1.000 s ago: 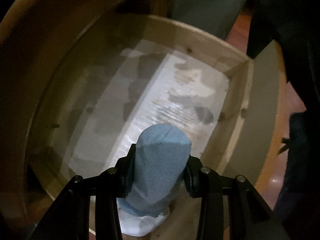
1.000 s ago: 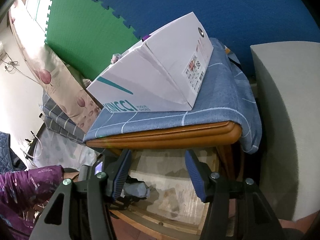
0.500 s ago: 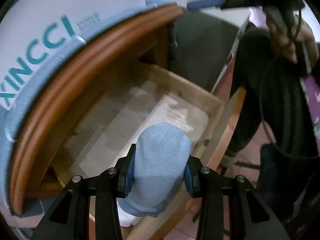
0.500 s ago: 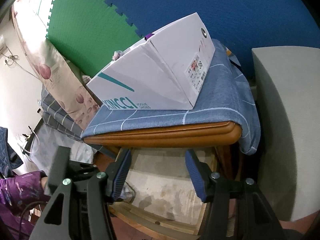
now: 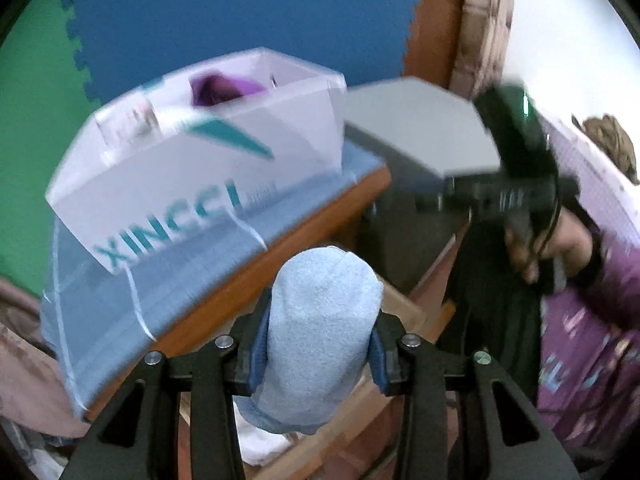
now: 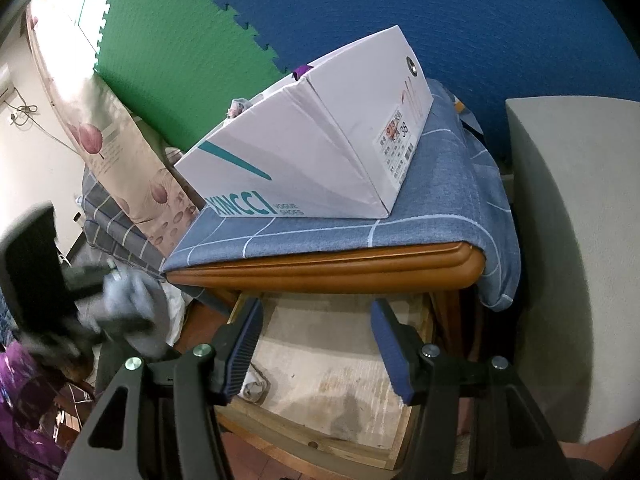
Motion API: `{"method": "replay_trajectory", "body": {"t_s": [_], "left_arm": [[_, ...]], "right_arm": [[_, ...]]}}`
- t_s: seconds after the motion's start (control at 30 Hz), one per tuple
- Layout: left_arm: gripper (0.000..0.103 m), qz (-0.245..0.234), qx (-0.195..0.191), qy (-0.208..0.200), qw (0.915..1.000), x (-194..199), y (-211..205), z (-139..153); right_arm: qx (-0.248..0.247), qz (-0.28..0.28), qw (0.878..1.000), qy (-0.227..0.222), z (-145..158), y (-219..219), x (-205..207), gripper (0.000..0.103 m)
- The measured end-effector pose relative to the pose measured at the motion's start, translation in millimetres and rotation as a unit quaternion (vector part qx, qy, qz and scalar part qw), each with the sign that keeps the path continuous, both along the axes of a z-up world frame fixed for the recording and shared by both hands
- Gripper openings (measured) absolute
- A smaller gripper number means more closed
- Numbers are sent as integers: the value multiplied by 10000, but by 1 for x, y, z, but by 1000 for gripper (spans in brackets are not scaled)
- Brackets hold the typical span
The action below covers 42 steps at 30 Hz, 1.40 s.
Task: Take underwear out of drawer
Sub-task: 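Lift the light blue sock out of the drawer with the left gripper, then carry the light blue sock over the shoe box and open the left gripper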
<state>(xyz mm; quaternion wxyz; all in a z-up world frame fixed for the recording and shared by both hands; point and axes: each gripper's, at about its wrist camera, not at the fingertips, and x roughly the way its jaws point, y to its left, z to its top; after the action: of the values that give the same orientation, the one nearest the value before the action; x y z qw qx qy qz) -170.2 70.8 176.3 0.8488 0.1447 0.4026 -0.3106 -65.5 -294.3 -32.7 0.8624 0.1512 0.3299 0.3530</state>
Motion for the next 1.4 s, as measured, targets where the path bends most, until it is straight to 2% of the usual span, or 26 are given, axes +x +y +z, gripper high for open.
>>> {"method": "replay_trajectory", "body": {"t_s": [0.17,0.3,0.4,0.53,0.7,0.8,0.97,1.17,1.4], "left_arm": [[38,234,-277,-300,9989,26,1,52],[38,571,-420,-520,9961,66,2,86],[38,809,-225,-854,9928,97,-2,107],[38,1068,77,-1008,9891,150,-9,121],[39,1344,428,-880,9861,216,-16,105],[39,1489,597,-809,9837,243,-19,86],[39,1751,654,-591,9806,277,-16,62],[41,1932,785,-522,9766,292,-11,41],[45,2025,705,-452,9757,299,-4,29]], "right_arm": [[28,20,10000,-14,0,0,-1,57],[55,50,10000,-40,1,-1,-2,57],[63,68,9999,-47,2,-1,-3,57],[85,100,9999,-63,2,-1,-4,57],[135,152,9998,-59,3,-2,-4,57],[161,170,9997,-45,2,-4,-4,57],[205,187,9996,-7,1,-6,-2,57],[231,234,9995,22,0,-5,-1,57],[209,243,9995,36,0,-4,0,57]]}}
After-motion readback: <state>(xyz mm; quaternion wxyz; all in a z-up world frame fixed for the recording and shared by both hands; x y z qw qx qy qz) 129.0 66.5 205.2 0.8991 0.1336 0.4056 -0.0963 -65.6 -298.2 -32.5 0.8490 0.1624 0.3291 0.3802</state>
